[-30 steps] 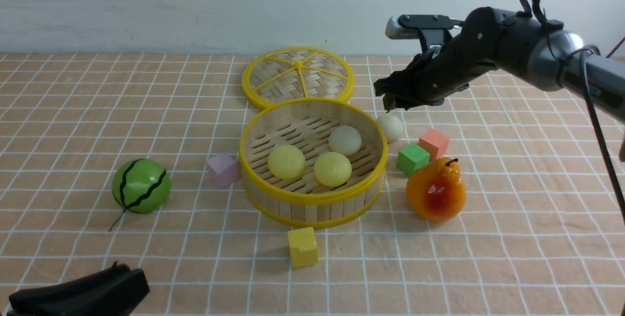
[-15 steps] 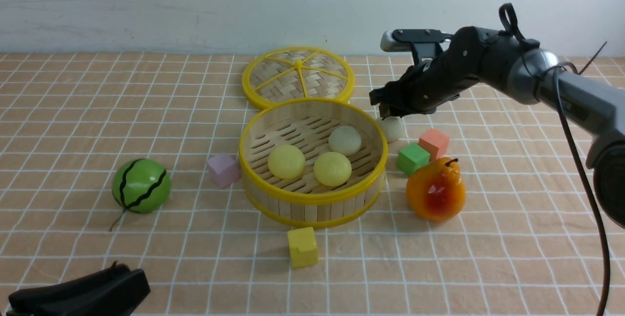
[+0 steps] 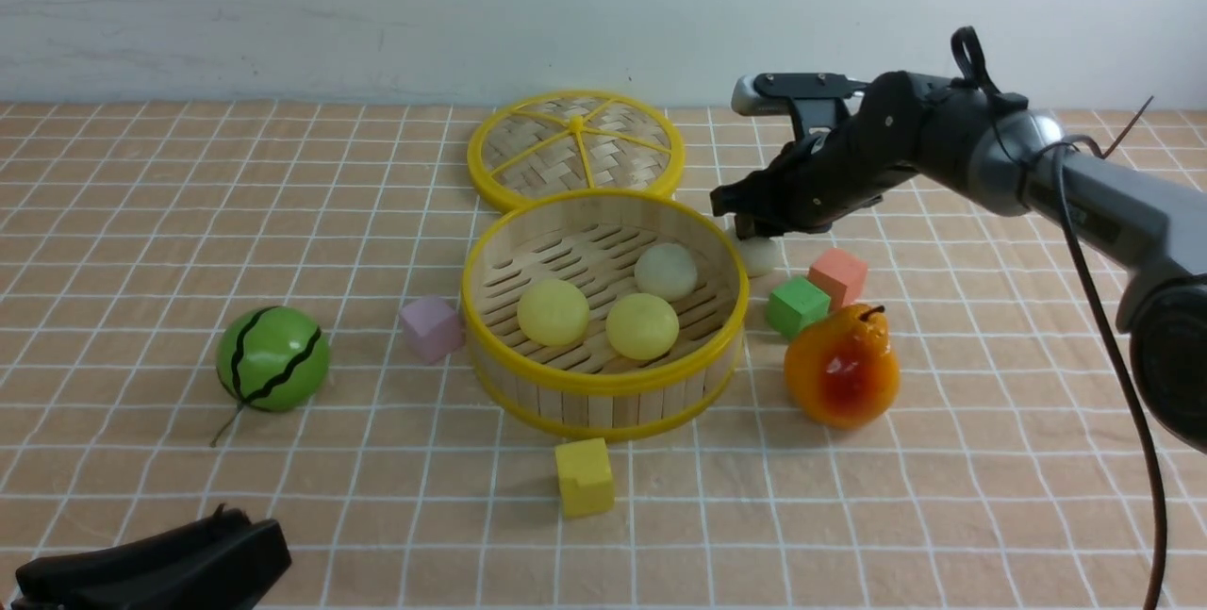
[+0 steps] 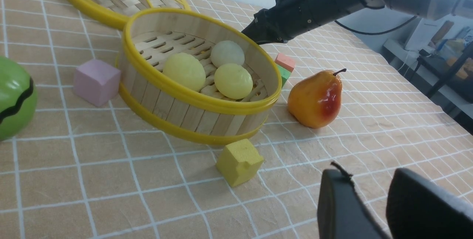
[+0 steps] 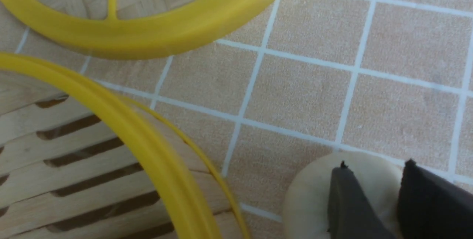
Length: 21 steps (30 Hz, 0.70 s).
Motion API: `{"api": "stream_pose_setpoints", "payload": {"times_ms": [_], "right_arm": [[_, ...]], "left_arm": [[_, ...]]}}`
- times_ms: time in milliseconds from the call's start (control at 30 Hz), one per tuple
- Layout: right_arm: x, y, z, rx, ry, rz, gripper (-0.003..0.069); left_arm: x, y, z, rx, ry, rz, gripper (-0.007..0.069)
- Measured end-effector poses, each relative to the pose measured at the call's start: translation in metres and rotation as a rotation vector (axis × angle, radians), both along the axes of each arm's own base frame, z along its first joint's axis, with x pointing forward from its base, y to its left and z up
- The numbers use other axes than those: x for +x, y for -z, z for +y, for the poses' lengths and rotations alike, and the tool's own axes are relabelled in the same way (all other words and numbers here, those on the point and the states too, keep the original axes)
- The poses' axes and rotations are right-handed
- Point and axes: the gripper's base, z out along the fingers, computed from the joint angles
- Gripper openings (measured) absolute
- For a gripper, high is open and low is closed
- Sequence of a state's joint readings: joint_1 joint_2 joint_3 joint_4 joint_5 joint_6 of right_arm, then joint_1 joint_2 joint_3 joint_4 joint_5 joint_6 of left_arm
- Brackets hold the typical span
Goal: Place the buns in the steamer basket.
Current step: Use the right arm to grab a steamed stuffed bun, then use the right arm to put the steamed stuffed bun into the steamer
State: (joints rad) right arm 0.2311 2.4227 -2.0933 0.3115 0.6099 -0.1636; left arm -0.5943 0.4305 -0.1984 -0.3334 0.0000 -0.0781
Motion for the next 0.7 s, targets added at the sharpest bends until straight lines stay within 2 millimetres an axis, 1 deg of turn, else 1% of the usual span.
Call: {"api": "stream_pose_setpoints", "payload": {"times_ms": [133, 300, 367, 467, 500, 533, 567, 600, 633, 667, 700], "right_arm": [[0.001, -0.001, 0.0, 0.0, 0.002, -0.01, 0.0183], [0.001, -0.001, -0.001, -0.013, -0.001, -0.015, 0.002], [0.001, -0.001, -0.001, -0.013, -0.002, -0.011, 0.0], [-0.001, -0.005, -0.001, -0.013, -0.006, -0.008, -0.0001], [-0.003, -0.016, -0.001, -0.014, -0.014, -0.017, -0.0001], [-0.004, -0.019, -0.001, -0.014, -0.016, -0.022, -0.0001], [-0.006, -0.033, -0.002, -0.017, -0.025, -0.046, -0.0001], [-0.006, -0.036, -0.002, -0.019, -0.026, -0.05, -0.0001], [-0.011, -0.058, -0.003, -0.017, -0.038, -0.092, -0.0001], [-0.013, -0.069, -0.003, -0.009, -0.04, -0.107, -0.0001], [-0.015, -0.074, -0.002, -0.005, -0.042, -0.114, -0.0001]], "left_arm": [[0.0, 0.0, 0.0, 0.0, 0.0, 0.0, 0.02], [0.0, 0.0, 0.0, 0.0, 0.0, 0.0, 0.0206], [0.0, 0.0, 0.0, 0.0, 0.0, 0.0, 0.0208], [0.0, 0.0, 0.0, 0.0, 0.0, 0.0, 0.0209], [0.0, 0.0, 0.0, 0.0, 0.0, 0.0, 0.0209], [0.0, 0.0, 0.0, 0.0, 0.0, 0.0, 0.0209], [0.0, 0.0, 0.0, 0.0, 0.0, 0.0, 0.0209], [0.0, 0.0, 0.0, 0.0, 0.0, 0.0, 0.0209], [0.0, 0.0, 0.0, 0.0, 0.0, 0.0, 0.0211], [0.0, 0.0, 0.0, 0.0, 0.0, 0.0, 0.0211], [0.0, 0.0, 0.0, 0.0, 0.0, 0.0, 0.0212]]}}
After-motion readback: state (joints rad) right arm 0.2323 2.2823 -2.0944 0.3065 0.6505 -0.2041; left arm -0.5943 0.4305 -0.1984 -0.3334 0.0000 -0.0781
